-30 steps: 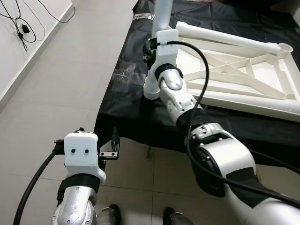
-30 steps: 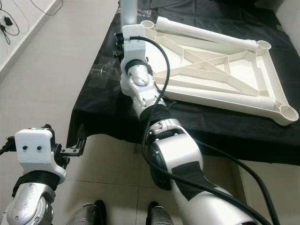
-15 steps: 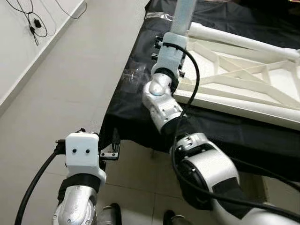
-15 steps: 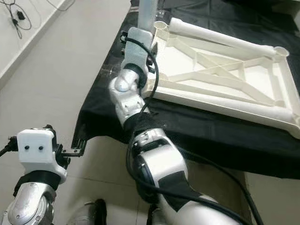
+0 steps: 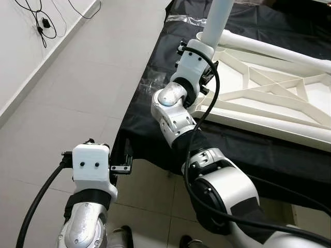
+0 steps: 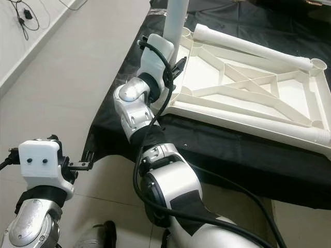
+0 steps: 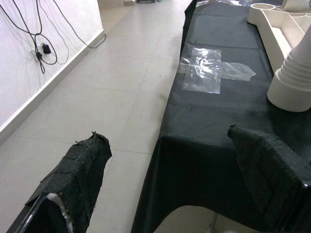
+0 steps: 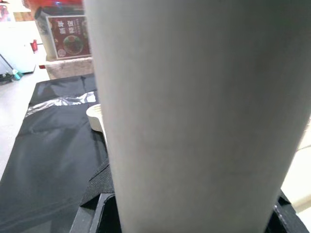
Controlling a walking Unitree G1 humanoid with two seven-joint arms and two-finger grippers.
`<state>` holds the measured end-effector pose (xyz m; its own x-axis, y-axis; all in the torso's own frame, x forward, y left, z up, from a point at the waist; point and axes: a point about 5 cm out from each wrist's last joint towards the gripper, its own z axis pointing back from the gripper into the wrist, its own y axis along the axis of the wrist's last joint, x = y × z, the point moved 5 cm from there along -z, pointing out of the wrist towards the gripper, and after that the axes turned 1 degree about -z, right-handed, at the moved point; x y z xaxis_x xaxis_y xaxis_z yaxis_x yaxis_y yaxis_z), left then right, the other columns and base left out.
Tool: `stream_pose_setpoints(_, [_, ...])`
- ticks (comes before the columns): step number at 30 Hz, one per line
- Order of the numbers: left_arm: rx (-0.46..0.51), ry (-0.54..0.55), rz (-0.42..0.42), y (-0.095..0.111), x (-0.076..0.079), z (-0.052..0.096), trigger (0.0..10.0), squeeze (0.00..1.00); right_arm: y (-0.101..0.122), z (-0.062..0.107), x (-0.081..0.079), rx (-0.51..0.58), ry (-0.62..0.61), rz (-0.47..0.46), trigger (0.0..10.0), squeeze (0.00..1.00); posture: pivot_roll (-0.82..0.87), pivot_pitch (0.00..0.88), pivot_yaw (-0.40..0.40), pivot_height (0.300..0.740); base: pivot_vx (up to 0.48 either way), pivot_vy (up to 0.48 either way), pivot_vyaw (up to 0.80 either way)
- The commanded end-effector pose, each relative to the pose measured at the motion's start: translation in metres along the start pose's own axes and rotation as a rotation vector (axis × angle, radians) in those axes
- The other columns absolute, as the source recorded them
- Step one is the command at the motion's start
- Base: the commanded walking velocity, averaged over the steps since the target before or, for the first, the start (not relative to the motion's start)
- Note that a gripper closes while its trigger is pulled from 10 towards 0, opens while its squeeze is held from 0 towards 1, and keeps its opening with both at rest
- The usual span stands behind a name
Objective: Building children table
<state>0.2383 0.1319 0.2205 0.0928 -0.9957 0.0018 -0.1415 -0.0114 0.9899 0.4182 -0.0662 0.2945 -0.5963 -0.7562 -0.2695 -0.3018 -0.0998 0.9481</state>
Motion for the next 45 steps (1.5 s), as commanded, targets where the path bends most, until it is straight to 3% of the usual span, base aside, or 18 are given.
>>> stream_pose_setpoints(1, [-0.02,-0.006,0.002,-0.005,0.002,0.001,10.0,0.0,-0.074,0.004,0.041,-0.299,-0.175,0.1,10.0,0.0,0.04,0.298,-0.047,0.74,0.0,0.0,0.0])
stream_pose_setpoints(16, [-0.018,-0.016,-0.001,-0.005,0.003,0.0,10.0,0.0,-0.079,0.005,0.04,-0.334,-0.159,0.073,10.0,0.0,0.04,0.297,-0.045,0.74,0.0,0.0,0.0])
stream_pose_setpoints(19, [-0.019,-0.017,-0.004,-0.005,0.003,0.0,10.0,0.0,-0.075,0.003,0.039,-0.341,-0.162,0.033,10.0,0.0,0.05,0.289,-0.031,0.74,0.0,0.0,0.0])
stream_pose_setpoints(24, [-0.022,-0.022,-0.009,-0.007,0.003,0.0,10.0,0.0,-0.04,-0.008,0.028,-0.214,-0.133,-0.024,10.0,0.0,0.05,0.29,-0.033,0.74,0.0,0.0,0.0])
stream_pose_setpoints(31, [-0.021,-0.024,-0.007,-0.008,0.003,-0.001,10.0,0.0,-0.025,-0.013,0.026,-0.179,-0.133,-0.056,10.0,0.0,0.05,0.281,-0.028,0.74,0.0,0.0,0.0])
stream_pose_setpoints(34, [-0.022,-0.026,-0.006,-0.008,0.004,-0.001,10.0,0.0,-0.031,-0.012,0.028,-0.2,-0.134,-0.045,10.0,0.0,0.05,0.281,-0.028,0.74,0.0,0.0,0.0])
stream_pose_setpoints(38, [-0.025,-0.03,-0.007,-0.009,0.005,0.0,10.0,0.0,-0.058,-0.007,0.037,-0.254,-0.139,0.023,10.0,0.0,0.05,0.276,-0.025,0.74,0.0,0.0,0.0])
stream_pose_setpoints(45, [-0.029,-0.029,-0.011,-0.01,0.004,0.001,10.0,0.0,-0.068,-0.003,0.04,-0.27,-0.131,0.047,10.0,0.0,0.05,0.276,-0.024,0.74,0.0,0.0,0.0])
